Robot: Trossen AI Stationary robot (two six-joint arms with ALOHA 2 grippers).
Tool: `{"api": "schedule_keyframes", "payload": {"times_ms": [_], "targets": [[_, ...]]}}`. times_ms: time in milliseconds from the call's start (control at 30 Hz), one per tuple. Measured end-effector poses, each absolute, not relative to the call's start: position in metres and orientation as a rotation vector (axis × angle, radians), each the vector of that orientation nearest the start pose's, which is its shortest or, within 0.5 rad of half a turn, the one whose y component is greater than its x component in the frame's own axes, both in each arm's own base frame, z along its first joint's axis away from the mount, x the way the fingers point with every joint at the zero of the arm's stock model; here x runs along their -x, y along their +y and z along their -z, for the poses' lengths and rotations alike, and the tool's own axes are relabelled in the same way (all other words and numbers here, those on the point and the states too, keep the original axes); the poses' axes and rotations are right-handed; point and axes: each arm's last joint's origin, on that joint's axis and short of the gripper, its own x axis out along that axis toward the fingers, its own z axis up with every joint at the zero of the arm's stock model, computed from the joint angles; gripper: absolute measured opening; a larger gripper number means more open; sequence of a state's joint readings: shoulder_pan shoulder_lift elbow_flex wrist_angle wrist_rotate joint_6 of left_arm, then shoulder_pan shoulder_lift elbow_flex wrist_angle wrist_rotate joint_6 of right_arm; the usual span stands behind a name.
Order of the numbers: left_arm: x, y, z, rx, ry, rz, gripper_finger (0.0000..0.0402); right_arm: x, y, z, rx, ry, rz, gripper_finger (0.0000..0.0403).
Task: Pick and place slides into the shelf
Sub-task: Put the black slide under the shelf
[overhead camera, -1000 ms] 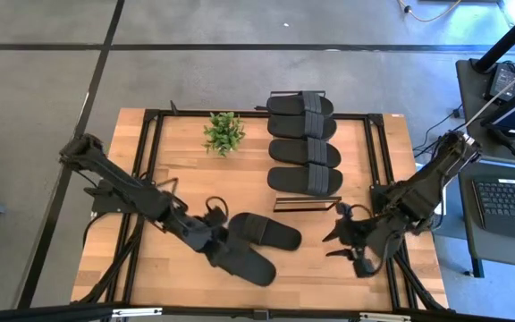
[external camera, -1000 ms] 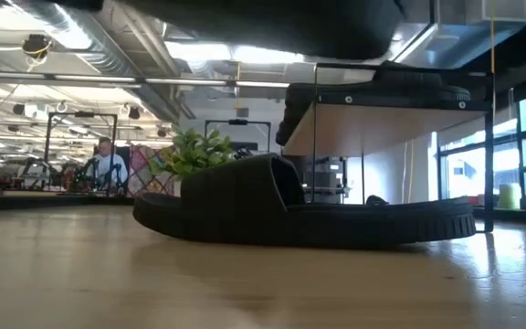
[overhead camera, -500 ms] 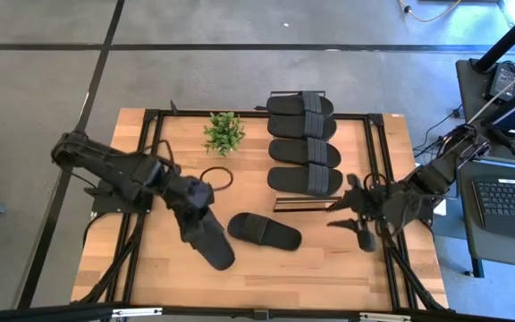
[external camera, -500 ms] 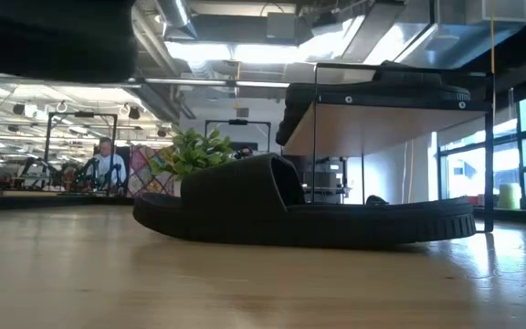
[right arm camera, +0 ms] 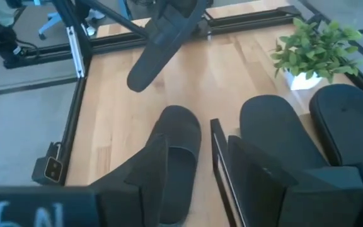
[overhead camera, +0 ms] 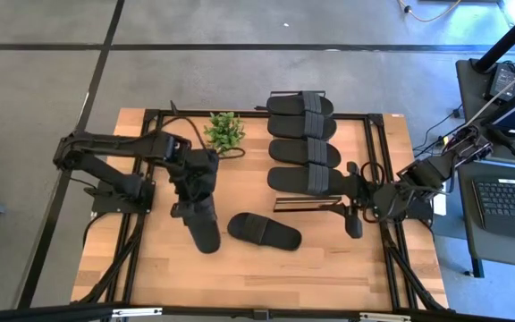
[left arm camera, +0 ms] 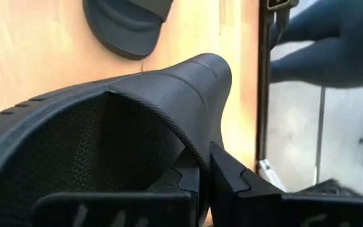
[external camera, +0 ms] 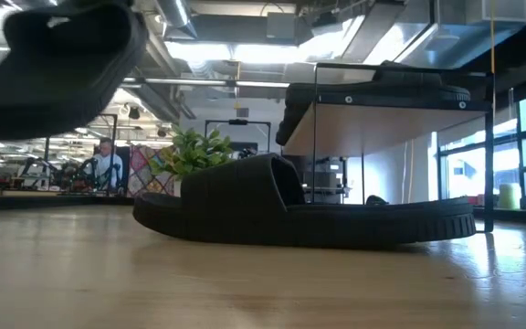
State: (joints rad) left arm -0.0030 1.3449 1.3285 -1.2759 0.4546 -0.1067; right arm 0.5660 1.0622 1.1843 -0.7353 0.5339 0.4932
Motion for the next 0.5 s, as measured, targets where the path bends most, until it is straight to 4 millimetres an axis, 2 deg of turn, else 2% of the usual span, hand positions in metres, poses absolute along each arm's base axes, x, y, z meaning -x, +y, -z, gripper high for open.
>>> {"api": "schedule_keyframes", "payload": {"times_ms": [233,500], "targets": [[-0.247,0.007,-0.304,0.242,1.363,0.44,0.0002,-0.18,0.096,-0.37,-0.219,0.511,0.117,0.0167],[-0.275,0.022,-0.258,0.188,1.491,0.639,0.0002,-0.181,0.096,-0.37,-0.289,0.509,0.136,0.0167]]}}
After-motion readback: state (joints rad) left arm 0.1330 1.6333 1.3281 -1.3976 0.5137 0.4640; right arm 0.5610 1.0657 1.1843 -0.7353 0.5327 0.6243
